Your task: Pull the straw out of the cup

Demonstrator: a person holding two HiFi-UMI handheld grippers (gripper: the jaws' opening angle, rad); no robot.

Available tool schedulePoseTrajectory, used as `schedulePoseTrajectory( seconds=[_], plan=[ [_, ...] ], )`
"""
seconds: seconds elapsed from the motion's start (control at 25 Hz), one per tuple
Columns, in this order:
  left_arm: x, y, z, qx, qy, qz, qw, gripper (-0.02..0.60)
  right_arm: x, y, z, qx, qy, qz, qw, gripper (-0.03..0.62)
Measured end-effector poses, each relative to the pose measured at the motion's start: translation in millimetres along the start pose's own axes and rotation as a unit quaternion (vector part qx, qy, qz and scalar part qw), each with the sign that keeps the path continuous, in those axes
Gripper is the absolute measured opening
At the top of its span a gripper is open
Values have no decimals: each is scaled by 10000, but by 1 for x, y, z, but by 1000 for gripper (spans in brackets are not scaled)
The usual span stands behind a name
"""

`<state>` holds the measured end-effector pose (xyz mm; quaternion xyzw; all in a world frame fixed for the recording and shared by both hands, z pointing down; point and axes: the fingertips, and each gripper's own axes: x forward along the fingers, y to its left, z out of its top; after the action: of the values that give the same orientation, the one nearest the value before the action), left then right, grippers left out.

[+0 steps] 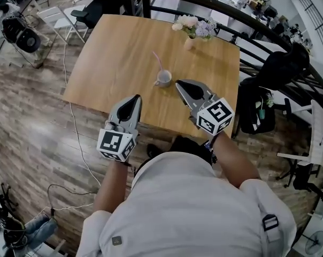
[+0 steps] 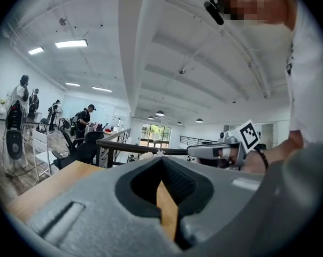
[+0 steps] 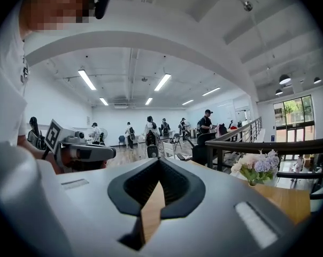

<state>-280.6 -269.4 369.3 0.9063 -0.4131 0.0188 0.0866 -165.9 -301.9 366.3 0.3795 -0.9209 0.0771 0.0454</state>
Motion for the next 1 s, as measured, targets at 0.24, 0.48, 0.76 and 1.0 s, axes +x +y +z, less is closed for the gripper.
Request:
schedulePoseTrajectory(
  seconds=[0.24,0.48,0.76,1.0],
  plan=[
    [19,44,-18,-59,214,-7,9998,4,59,-26,-34,32,373,84,9993,11],
    [75,67,-51,-33,652,36,9979,3,104,-89,-81,307,846,34,9959,54],
    [124,104,-108,-408,1086,91,9932,3,164,-148,-157,537,1601,66,9856,92],
    [146,137,-142,-693,1274,188,9892,3,208,-176,-208,752,2036,88,9761,94]
  ],
)
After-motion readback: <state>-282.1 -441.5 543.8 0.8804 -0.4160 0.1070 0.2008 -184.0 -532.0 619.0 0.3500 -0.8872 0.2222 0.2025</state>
